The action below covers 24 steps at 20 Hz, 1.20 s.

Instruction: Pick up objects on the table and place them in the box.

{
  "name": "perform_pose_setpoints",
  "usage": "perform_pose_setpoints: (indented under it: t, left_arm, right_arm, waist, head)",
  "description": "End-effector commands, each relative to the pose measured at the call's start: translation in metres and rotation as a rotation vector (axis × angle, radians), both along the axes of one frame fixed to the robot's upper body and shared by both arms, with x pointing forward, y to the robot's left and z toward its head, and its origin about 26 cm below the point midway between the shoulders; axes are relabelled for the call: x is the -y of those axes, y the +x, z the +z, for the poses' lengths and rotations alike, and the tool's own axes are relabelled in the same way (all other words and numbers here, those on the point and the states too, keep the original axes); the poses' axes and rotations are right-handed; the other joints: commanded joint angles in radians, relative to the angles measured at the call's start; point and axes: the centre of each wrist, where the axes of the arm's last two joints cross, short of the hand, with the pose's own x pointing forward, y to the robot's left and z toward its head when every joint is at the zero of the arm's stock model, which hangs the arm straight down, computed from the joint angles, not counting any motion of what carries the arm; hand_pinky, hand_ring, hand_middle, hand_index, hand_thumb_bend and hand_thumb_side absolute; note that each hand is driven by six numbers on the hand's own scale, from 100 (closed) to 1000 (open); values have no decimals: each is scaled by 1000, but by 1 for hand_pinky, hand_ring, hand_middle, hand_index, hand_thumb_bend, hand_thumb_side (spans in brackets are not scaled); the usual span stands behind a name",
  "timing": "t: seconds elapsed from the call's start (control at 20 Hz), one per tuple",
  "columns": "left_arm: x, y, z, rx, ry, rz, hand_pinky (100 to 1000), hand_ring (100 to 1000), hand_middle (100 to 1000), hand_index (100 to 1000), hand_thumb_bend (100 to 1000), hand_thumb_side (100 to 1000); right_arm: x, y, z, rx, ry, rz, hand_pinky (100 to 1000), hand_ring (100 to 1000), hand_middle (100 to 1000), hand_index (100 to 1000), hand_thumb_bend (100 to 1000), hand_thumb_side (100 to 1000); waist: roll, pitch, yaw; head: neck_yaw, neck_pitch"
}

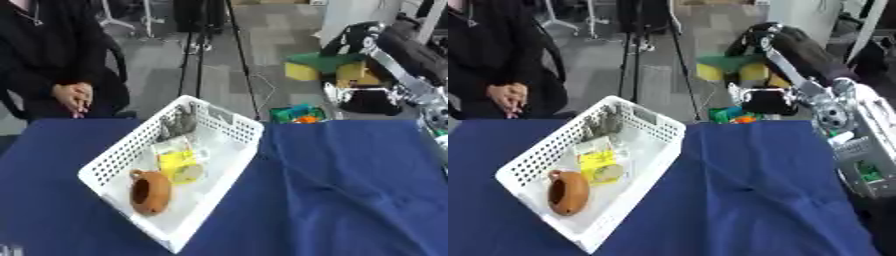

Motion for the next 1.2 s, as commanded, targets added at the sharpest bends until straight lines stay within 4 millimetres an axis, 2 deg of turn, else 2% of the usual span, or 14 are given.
perform_pose_setpoints:
  t: [0.05,0.45,1.2]
  left_arm:
    - [-1,-2,9,32,23,-8,756,673,811,757,100,900]
    - [2,-1,12,44,20,-22,756,673,811,757,100,900]
    - [12,1,22,87,10,-72,758,668,811,758,100,900]
  right_arm:
    - [-6,1,12,16,11,24,100,258,244,480,100,183]
    - [-19,12,12,5,23,40,100,250,236,476,100,195]
    - [-39,25,5,-31,21,80,100,242,225,470,100,227]
  waist:
    - [-2,-20,13]
    - [-7,-8,50]
    - [-16,21,127]
  head:
    - [-22,-15]
    - [-55,-30]
    - [-146,-67]
